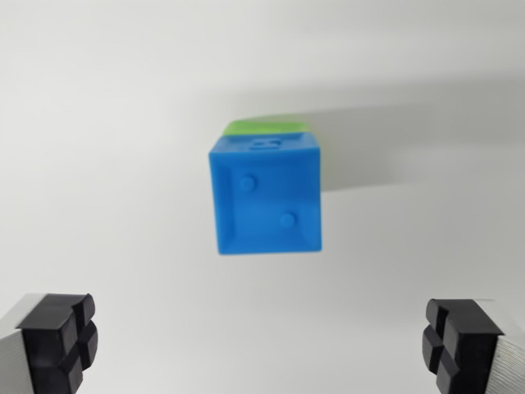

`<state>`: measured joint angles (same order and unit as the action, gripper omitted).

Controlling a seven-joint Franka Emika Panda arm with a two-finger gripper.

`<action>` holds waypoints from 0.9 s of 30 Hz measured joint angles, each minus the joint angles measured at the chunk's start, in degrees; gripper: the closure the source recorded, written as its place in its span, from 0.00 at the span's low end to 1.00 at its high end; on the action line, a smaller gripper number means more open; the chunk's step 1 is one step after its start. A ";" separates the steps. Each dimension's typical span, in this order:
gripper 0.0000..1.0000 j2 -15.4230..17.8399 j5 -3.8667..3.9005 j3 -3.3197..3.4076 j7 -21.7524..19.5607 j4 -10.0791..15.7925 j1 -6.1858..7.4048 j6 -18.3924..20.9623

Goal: Stack cube

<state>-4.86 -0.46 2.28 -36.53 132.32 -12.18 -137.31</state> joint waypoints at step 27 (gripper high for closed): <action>0.00 8.84 0.36 0.00 -0.27 -6.97 0.00 15.80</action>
<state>3.98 -0.10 2.28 -36.80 125.35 -12.18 -121.51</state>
